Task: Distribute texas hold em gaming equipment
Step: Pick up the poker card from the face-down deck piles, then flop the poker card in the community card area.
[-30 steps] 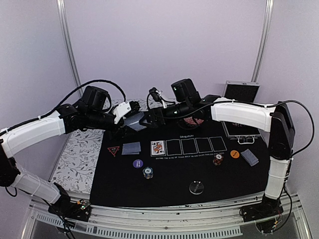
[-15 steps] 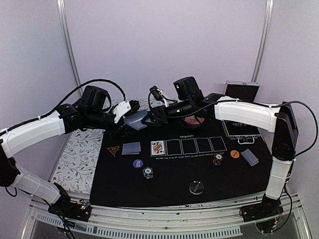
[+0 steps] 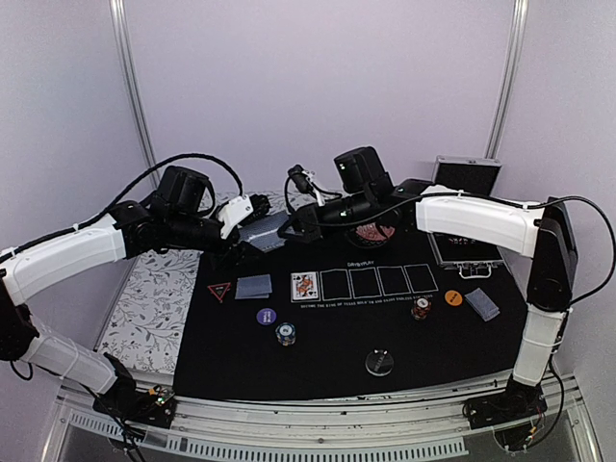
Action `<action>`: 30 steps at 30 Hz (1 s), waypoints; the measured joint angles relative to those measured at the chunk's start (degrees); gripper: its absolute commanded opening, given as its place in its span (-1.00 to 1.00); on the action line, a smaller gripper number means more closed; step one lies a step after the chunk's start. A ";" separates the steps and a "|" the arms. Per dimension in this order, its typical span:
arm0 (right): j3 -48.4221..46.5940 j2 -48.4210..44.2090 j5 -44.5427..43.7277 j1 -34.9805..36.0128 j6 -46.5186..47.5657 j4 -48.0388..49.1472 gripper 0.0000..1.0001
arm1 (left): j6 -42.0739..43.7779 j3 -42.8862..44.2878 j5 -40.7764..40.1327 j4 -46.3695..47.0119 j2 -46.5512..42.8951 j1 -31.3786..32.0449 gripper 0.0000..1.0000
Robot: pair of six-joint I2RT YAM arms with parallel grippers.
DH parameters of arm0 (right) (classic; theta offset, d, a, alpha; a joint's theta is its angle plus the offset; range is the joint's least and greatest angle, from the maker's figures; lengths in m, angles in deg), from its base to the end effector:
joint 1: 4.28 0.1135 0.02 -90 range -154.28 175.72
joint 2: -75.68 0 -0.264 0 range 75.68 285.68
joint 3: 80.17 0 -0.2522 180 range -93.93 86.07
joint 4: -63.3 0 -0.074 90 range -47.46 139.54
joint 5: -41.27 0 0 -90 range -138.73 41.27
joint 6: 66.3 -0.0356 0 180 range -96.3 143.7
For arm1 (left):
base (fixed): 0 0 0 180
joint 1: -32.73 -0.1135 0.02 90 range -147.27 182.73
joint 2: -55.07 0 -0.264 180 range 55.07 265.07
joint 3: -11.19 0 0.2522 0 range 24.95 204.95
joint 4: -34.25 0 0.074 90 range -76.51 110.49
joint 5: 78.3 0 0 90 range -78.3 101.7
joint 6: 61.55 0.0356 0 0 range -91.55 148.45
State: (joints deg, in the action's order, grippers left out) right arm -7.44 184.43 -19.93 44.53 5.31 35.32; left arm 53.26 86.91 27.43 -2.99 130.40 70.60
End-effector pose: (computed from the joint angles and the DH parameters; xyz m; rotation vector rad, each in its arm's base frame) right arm 0.2825 0.3489 0.3052 -0.9092 2.0680 1.1994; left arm 0.2246 -0.1869 0.3057 1.2823 1.8115 -0.4298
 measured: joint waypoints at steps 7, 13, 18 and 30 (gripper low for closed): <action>-0.31 -2.21 -2.40 0.02 0.15 -2.97 -0.91 | 0.00 0.00 -0.13 0.13 0.00 0.00 0.02; -0.20 -4.66 -4.57 -0.26 0.48 -5.66 -0.96 | 0.00 0.00 -0.13 0.33 0.00 0.00 0.02; 2.10 -8.85 -5.75 -2.03 1.29 -8.07 -0.96 | -0.02 0.00 -0.20 0.50 0.00 0.00 0.02; 6.75 -19.50 -23.74 -7.34 17.97 -12.44 -0.96 | -2.29 0.31 -2.47 1.46 0.00 0.00 0.03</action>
State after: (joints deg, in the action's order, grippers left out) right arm -0.69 164.93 -43.67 37.19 23.28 22.88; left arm 50.97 87.21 24.96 -1.53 130.40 70.60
